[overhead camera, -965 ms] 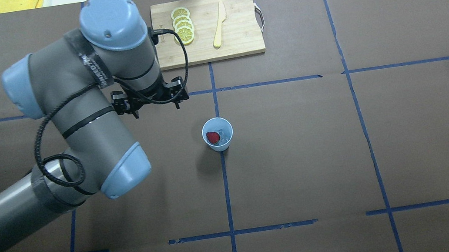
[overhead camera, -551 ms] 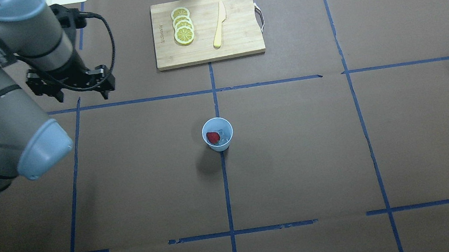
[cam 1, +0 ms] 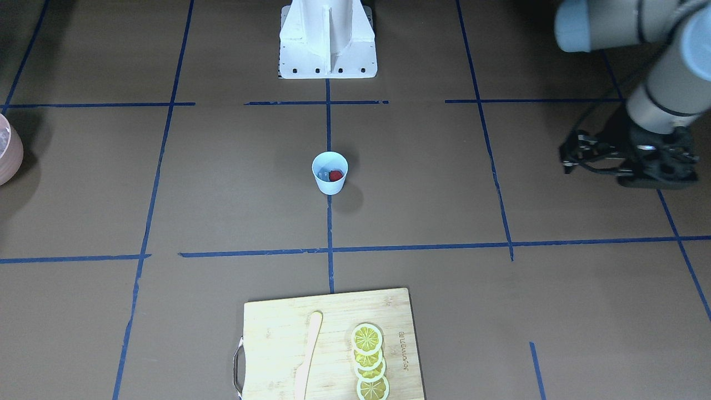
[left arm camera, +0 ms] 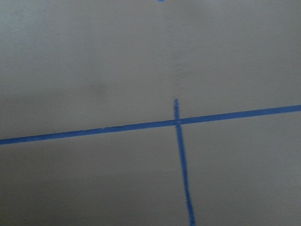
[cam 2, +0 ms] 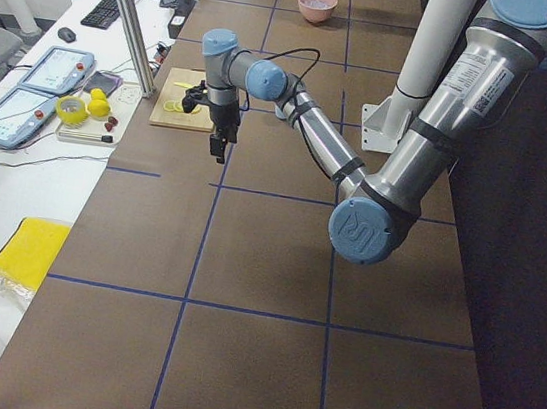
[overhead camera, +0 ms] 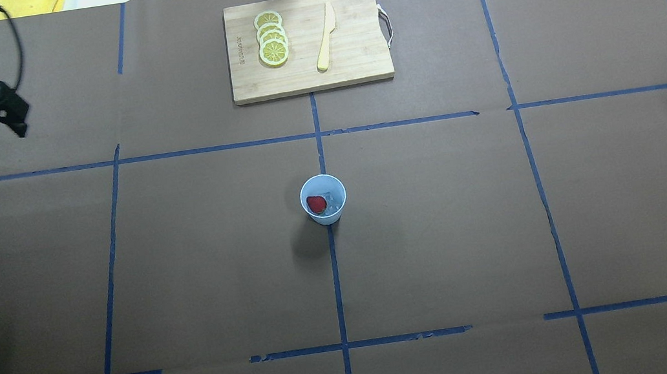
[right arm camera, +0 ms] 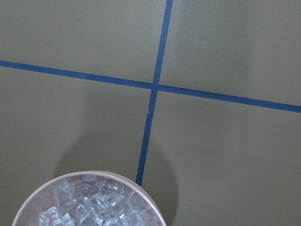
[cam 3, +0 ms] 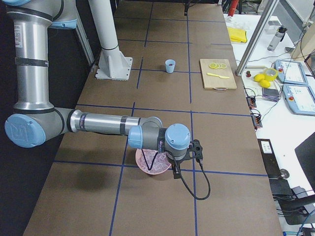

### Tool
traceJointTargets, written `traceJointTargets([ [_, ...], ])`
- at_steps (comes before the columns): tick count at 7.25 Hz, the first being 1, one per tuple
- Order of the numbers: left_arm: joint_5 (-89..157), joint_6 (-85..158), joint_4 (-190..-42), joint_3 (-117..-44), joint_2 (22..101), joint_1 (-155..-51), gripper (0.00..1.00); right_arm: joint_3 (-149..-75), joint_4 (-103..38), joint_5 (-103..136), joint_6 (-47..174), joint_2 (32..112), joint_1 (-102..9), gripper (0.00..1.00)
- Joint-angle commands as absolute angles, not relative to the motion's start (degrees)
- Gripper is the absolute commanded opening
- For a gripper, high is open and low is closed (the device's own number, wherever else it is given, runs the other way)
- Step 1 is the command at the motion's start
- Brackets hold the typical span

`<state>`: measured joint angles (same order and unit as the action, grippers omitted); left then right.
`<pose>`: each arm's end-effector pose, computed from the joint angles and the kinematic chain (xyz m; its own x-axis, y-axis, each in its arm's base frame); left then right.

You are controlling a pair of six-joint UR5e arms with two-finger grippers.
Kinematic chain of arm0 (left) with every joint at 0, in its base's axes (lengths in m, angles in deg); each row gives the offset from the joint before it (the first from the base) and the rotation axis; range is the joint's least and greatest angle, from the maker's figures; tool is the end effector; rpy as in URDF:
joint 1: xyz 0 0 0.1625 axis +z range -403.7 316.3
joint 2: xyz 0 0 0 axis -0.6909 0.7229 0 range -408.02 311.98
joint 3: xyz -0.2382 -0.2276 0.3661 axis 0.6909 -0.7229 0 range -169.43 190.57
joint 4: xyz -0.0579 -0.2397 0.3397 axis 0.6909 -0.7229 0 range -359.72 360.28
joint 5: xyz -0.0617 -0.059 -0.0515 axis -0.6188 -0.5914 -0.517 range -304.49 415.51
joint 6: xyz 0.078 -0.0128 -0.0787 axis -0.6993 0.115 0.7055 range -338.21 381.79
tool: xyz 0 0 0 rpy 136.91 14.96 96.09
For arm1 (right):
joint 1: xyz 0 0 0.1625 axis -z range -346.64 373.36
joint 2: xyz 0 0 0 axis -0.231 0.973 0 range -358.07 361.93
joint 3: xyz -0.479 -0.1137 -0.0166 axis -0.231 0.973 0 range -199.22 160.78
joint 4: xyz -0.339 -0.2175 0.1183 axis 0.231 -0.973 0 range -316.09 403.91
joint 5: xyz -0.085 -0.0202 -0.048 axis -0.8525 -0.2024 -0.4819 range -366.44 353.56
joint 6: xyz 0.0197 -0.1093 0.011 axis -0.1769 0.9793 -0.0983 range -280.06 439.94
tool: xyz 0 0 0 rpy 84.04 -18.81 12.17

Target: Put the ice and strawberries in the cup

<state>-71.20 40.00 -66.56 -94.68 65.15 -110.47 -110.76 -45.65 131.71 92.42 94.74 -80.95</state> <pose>0.1855 -0.6009 0.4279 0.7597 0.1607 -0.6300 -0.1507 0.9861 0.0699 0.0855 -0.4674 0.7392 0.6650 -0.1562 0.7303 0.0702 0.9866 0.1470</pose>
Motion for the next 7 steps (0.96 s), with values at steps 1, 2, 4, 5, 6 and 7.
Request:
traceJointTargets([
  [1,-76.4,24.2,-66.6,-88.3,61.1,-119.2,1.0,-110.7,-45.2,131.4,92.6,94.7,-80.9,0.99],
  [2,-76.4,17.5,-66.7,-84.3,60.4,-122.9,1.0,-110.4,-45.0,131.5,92.4,94.6,-80.9,0.99],
  [4,-78.3,11.0,-75.4,-77.8,54.5,-128.8,1.0,-108.9,-43.0,131.6,92.3,94.0,-80.9,0.99],
  [5,-81.0,11.4,-84.2,-74.4,50.6,-130.3,1.0,-107.8,-43.0,131.6,92.3,93.3,-80.9,0.99],
  [6,-81.1,12.4,-87.2,-73.0,50.5,-131.6,1.0,-107.1,-43.0,131.6,92.3,92.6,-80.9,0.99],
  [7,-81.1,12.6,-87.2,-72.9,50.2,-132.5,1.0,-107.0,-42.9,131.6,92.3,92.6,-80.9,0.99],
])
